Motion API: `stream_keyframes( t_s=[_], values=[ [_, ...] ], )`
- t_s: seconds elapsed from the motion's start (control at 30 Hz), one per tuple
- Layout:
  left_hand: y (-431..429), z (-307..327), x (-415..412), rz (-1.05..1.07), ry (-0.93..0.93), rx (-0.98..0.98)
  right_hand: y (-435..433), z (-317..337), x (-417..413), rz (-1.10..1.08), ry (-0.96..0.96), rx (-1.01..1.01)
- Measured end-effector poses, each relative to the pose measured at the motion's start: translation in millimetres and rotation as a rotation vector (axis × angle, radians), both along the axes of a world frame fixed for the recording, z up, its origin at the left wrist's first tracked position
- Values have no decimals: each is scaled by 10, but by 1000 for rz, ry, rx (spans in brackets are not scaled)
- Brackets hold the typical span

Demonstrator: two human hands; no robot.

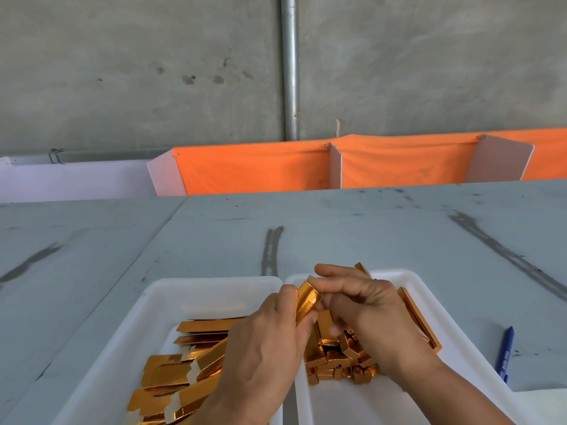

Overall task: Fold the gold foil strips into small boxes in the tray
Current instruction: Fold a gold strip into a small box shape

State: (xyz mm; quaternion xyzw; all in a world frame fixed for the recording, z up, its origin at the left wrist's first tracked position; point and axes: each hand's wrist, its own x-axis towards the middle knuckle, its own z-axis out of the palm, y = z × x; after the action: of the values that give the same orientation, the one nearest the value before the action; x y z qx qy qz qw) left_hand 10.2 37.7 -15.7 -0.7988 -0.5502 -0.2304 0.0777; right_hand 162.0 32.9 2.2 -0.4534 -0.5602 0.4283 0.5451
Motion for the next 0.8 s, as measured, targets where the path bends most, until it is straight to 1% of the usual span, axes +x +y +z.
stream_keyframes(
  t_s=[0.07,0.17,0.37,0.47,0.6,0.8],
  values=[
    [4,6,1,43,15,4,-5,11,-9,31,66,-35],
    [-12,24,13,74,30,25,-9,15,-20,31,91,-60],
    [-40,12,53,75,72,28,7,9,-24,-33,45,-94],
    [-63,21,84,14,62,6,13,0,-27,-76,34,-115],
    [-54,-22,67,22,-1,56,25,-23,-36,-116,6,-124],
    [-34,-77,69,10,42,92,9,0,2,-23,-8,-184]
  ],
)
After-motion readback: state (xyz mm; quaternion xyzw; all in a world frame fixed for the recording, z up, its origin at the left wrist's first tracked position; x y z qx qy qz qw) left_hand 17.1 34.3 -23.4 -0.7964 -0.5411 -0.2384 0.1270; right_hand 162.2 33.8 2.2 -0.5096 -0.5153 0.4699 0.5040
